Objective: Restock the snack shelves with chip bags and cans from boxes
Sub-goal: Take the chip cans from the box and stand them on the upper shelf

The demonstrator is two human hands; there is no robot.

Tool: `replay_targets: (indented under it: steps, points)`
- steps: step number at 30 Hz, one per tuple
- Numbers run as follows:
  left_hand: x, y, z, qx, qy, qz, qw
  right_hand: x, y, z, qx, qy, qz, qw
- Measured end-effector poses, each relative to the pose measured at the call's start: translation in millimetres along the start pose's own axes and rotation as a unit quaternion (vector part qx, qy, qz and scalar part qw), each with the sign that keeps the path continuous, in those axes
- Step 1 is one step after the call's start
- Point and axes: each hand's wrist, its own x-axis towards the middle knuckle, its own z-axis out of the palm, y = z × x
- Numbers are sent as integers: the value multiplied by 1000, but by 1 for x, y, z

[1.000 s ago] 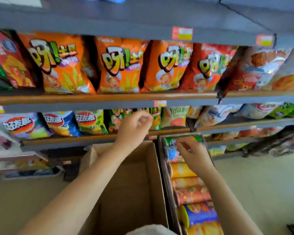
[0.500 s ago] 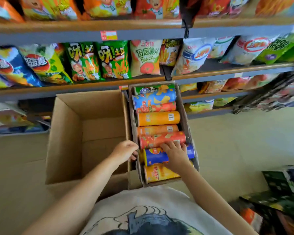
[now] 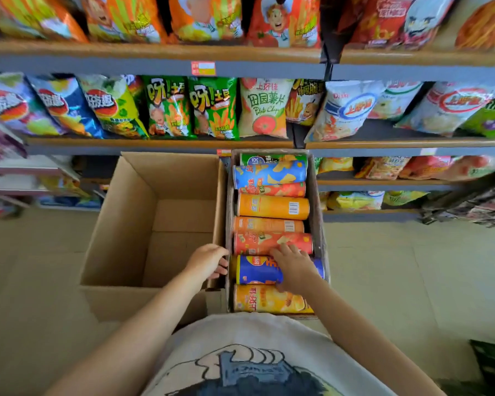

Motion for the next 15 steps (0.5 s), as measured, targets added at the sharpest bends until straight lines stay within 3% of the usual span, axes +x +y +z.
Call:
replay_targets:
  steps: [3, 6, 8, 11, 13, 15]
  points:
    - [0, -3, 2, -8, -5, -13, 1000, 0, 6, 2, 34, 16, -12, 999]
    - [-2, 1, 1, -59, 9, -19, 998, -1, 13, -1, 193, 101, -24, 976]
    - [-5, 8, 0, -111, -16, 0, 994, -3, 12, -11, 340, 145, -15, 929]
    - [-8, 17, -1, -151, -149, 52, 976, -6, -2, -44, 512, 170, -3, 842]
    - [-9, 24, 3, -201, -216, 73, 953, -11, -14, -73, 563, 162, -31, 810]
    - [-9, 32, 4, -299, -212, 62, 928, -9, -21, -99, 586, 138, -54, 797]
